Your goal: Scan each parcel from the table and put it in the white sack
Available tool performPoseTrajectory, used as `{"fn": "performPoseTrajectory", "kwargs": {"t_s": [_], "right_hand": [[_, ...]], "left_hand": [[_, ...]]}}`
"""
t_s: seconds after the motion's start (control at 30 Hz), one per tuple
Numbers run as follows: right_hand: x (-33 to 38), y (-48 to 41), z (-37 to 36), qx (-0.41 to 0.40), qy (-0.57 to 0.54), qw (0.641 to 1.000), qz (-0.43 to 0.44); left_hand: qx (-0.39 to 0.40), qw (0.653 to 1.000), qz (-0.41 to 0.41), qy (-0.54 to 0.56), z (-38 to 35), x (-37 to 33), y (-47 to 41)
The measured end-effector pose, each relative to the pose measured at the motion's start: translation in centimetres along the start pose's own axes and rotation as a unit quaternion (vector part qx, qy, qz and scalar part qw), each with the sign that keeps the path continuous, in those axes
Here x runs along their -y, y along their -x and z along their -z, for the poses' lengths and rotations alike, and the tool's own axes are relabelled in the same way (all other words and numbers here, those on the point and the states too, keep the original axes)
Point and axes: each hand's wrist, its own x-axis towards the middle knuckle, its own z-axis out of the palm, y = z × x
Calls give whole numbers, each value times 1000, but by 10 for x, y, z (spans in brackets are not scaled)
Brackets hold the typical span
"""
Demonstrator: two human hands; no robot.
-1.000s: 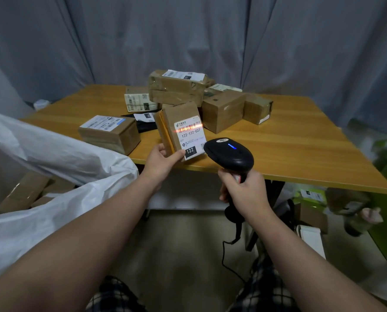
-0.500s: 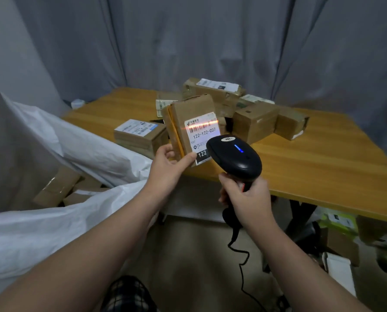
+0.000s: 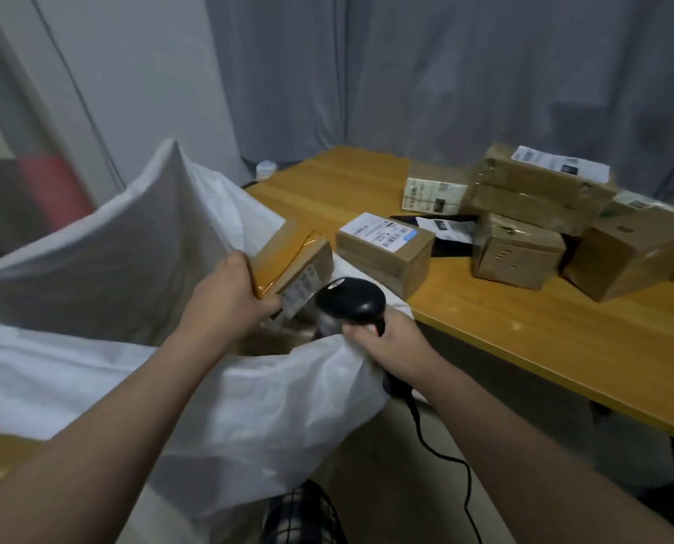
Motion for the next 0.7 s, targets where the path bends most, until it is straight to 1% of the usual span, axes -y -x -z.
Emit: {"fn": "performPoseTrajectory", "kwargs": {"t_s": [0.1, 0.13, 0.17, 0.2, 0.23, 0.3, 0.37, 0.43, 0.47, 0.53, 0.63, 0.67, 0.7], "right_hand": [[-12, 13, -10, 102, 76, 992, -27], [-16, 22, -12, 127, 103, 986, -28], [-22, 29, -14, 130, 124, 983, -27], [-26, 35, -15, 112, 129, 985, -20], [-28, 39, -15, 76, 112, 991, -22], [-30, 43, -13, -18, 15, 998, -53], [-24, 41, -11, -90, -61, 991, -75], [-8, 32, -8, -121, -101, 985, -64], [5, 25, -5, -131, -122, 982, -54], [35, 11, 2, -163, -194, 967, -28], [68, 2, 9, -212, -326, 921, -3], [68, 4, 7, -210, -340, 917, -17], [62, 10, 5, -199, -336, 920, -33]], "left_hand": [[-1, 998, -2, -61, 5, 8, -6], [1, 997, -10, -80, 8, 9, -7], [6, 995, -18, -100, 11, 10, -7], [11, 992, -24, -120, 14, 10, -6], [18, 989, -25, -144, 16, 11, -4], [35, 976, -13, -212, 17, 12, 1], [73, 957, 18, -280, 17, 15, 5], [119, 947, 48, -293, 17, 18, 4], [131, 949, 55, -283, 20, 17, 3], [112, 962, 33, -248, 29, 12, -2], [20, 979, -19, -201, 54, -2, -14], [4, 981, -26, -194, 60, -7, -16], [-1, 981, -29, -190, 64, -9, -18]]}}
